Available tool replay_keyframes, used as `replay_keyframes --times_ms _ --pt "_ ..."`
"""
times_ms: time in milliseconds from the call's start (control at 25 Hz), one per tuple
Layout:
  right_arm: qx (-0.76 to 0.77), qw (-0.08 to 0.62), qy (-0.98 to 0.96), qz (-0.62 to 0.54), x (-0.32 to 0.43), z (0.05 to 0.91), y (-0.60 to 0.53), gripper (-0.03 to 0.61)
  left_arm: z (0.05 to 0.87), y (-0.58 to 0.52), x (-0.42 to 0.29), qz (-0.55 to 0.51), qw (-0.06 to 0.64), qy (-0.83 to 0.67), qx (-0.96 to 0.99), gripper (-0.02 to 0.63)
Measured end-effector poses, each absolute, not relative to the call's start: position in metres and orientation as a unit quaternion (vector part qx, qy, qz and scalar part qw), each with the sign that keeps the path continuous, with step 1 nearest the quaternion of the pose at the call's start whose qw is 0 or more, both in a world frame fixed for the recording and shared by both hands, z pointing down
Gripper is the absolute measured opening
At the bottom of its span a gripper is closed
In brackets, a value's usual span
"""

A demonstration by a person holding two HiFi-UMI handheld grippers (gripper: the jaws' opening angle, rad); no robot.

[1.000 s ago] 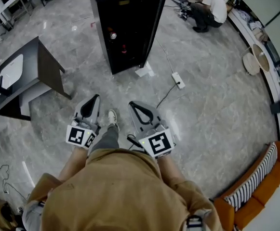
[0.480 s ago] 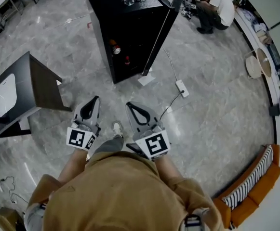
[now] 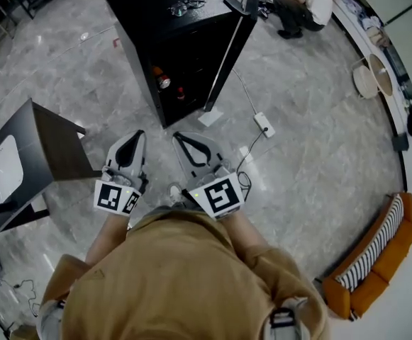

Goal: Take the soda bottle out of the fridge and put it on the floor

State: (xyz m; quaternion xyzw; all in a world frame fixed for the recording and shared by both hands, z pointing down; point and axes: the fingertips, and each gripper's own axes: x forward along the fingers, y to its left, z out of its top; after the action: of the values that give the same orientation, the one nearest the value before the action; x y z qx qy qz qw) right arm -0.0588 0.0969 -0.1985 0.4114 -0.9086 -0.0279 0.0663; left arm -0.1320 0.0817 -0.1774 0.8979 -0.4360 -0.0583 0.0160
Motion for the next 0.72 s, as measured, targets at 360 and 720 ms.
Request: replay_keyframes --times_ms 360,720 --pt "0.402 0.099 -0.909 -0.057 -0.049 -0.199 0.041 -0.002 -0.165 0.027 -0.117 -0.068 0.023 -0.435 0.897 0.002" --pt "0.368 0.112 -0.921 -0.054 0.007 -0.138 -0.038 -0.001 -0.111 -0.048 -0.068 -0.004 0.014 -0.496 0.868 0.002"
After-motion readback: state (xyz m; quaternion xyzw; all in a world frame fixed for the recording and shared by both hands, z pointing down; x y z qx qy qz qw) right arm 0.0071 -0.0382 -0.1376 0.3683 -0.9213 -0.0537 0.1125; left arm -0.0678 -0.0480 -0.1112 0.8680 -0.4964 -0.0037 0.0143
